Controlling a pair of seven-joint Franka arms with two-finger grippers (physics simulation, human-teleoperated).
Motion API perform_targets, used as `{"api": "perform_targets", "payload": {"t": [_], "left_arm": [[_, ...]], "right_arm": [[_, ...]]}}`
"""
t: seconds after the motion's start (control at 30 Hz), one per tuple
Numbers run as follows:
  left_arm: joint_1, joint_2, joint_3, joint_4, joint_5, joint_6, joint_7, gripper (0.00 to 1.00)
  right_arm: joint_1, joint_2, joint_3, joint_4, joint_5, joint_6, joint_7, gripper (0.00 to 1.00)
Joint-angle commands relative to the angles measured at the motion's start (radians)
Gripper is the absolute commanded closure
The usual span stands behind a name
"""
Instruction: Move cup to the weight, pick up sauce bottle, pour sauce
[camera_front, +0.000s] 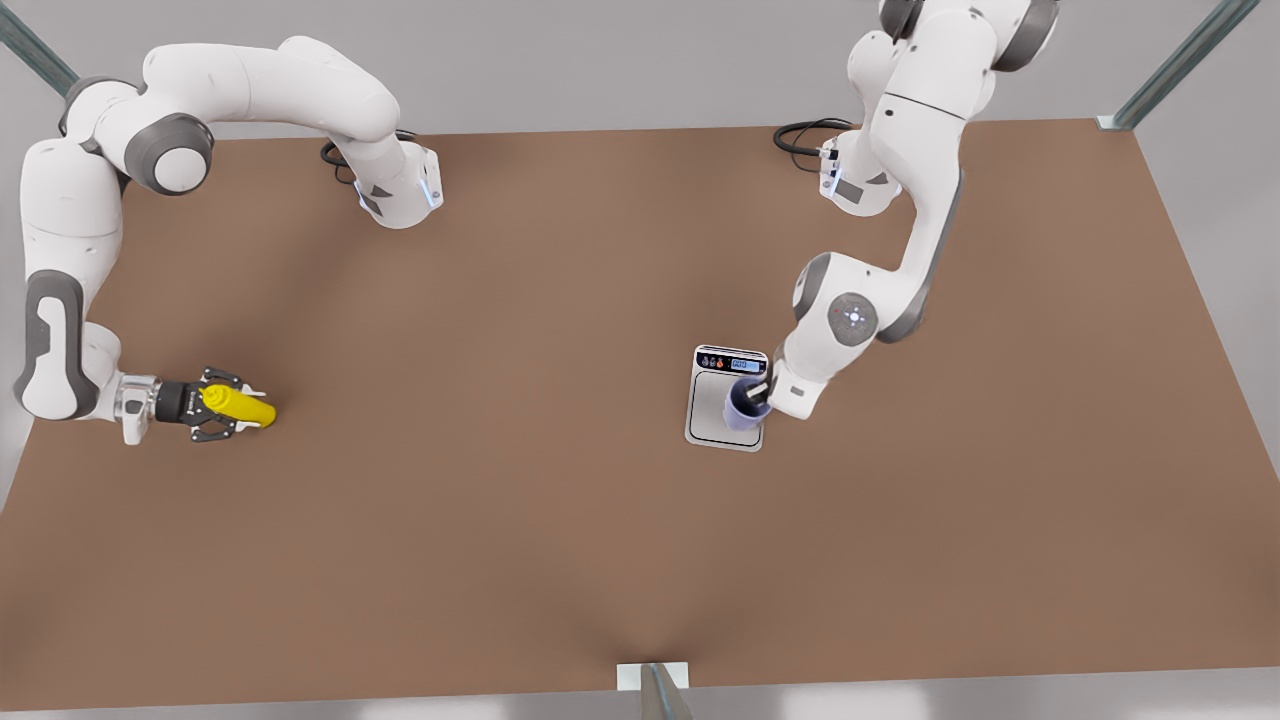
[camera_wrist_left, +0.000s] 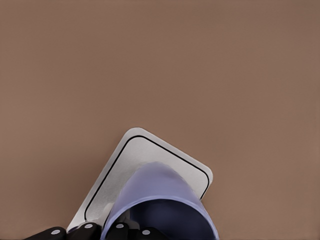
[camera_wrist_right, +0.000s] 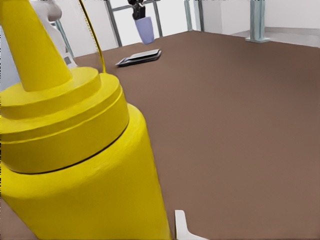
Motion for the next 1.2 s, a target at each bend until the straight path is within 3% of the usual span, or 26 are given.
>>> {"api": "perform_targets", "payload": {"t": [0.0, 0.13, 0.2, 0.37, 0.53, 0.6, 0.73, 0.83, 0.9, 0.97, 1.17], "left_arm": [[0.000, 0.004, -0.002, 0.002, -0.087, 0.005, 0.002, 0.77], [-0.021, 0.050, -0.019, 0.052, -0.081, 0.026, -0.084, 0.77], [-0.023, 0.091, -0.037, 0.103, 0.023, 0.025, -0.206, 0.77], [-0.024, 0.088, -0.039, 0.106, 0.057, -0.008, -0.246, 0.77], [-0.024, 0.097, -0.060, 0.101, 0.057, -0.006, -0.271, 0.76], [-0.024, 0.097, -0.064, 0.103, 0.057, -0.005, -0.271, 0.61], [-0.024, 0.105, -0.064, 0.109, 0.057, -0.005, -0.272, 0.52], [-0.024, 0.105, -0.062, 0.109, 0.056, -0.005, -0.272, 0.52], [-0.024, 0.099, -0.062, 0.109, 0.056, -0.009, -0.272, 0.51], [-0.024, 0.085, -0.062, 0.107, 0.056, -0.012, -0.274, 0.43], [-0.021, -0.011, -0.050, 0.104, 0.048, -0.137, -0.285, 0.42]], "right_arm": [[0.000, -0.001, 0.000, 0.000, 0.001, 0.000, 0.001, 0.46], [0.003, -0.010, 0.000, 0.043, 0.002, -0.037, 0.062, 0.47], [0.006, -0.028, 0.000, 0.057, 0.001, -0.051, 0.119, 0.47], [0.080, -0.102, 0.002, 0.120, -0.007, -0.073, 0.321, 0.47], [0.302, -0.231, -0.008, 0.210, -0.079, -0.036, 0.588, 0.47], [0.433, -0.329, -0.006, 0.213, -0.216, 0.056, 0.751, 0.47], [0.563, -0.369, 0.000, 0.216, -0.294, 0.121, 0.969, 0.47], [0.649, -0.415, -0.001, 0.215, -0.355, 0.147, 1.087, 0.47], [0.712, -0.443, 0.000, 0.195, -0.400, 0.210, 1.207, 0.47], [0.799, -0.493, 0.002, 0.120, -0.469, 0.294, 1.323, 0.47], [1.060, -0.648, 0.002, -0.155, -0.726, 0.624, 1.633, 0.47]]}}
